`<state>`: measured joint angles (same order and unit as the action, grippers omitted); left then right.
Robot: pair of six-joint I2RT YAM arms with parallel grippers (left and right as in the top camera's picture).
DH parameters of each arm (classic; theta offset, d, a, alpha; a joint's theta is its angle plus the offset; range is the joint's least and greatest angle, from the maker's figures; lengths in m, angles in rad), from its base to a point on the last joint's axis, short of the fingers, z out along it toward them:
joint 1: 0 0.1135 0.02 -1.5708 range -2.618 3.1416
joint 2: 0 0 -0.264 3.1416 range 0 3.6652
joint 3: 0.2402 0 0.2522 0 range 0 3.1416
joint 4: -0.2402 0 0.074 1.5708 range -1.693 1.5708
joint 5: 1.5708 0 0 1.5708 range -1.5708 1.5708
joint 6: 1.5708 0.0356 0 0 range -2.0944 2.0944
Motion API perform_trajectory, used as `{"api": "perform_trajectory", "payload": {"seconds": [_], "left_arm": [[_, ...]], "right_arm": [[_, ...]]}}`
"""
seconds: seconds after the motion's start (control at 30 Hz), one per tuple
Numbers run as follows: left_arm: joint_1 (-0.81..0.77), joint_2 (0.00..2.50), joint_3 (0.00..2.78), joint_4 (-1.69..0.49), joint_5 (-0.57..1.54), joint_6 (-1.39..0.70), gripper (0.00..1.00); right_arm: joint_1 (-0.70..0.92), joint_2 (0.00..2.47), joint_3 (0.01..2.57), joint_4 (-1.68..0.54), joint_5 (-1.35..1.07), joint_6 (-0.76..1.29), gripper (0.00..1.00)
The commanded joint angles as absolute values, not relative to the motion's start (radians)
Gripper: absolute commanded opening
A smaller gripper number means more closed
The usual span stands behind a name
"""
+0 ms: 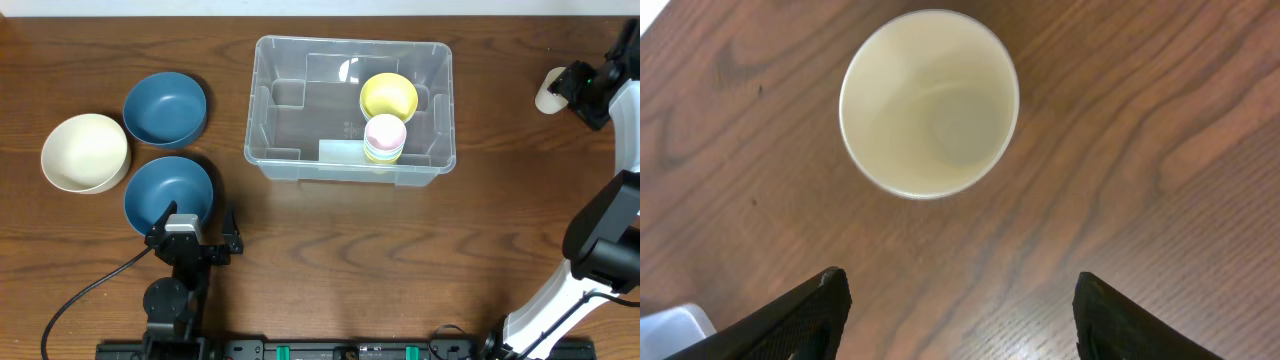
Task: Pack container
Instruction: 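Move right gripper to the cream cup and grasp it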
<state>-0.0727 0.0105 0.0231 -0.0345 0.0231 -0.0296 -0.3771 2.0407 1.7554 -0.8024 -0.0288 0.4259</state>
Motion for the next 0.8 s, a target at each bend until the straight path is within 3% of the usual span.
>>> {"api": "perform_trajectory", "payload": {"seconds": [0.0, 0.47, 0.63, 0.77], "left_arm": [[-0.068, 0.005, 0.004, -0.071, 0.014, -0.036, 0.98], [-0.068, 0.005, 0.004, -0.071, 0.014, -0.036, 0.98], [-0.068, 0.005, 0.004, -0.071, 0.014, -0.036, 0.98], [-0.068, 0.005, 0.004, -0.071, 0.014, -0.036, 0.98]], "right_arm": [[-0.403, 2.062, 1.770, -0.779, -0.005, 0.434, 0.72], [-0.416, 2.194, 1.770, -0.658, 0.027, 0.453, 0.66], [-0.416, 2.211, 1.770, -0.638, 0.039, 0.456, 0.57], [-0.416, 2.211, 1.770, -0.638, 0.053, 0.455, 0.38]]}}
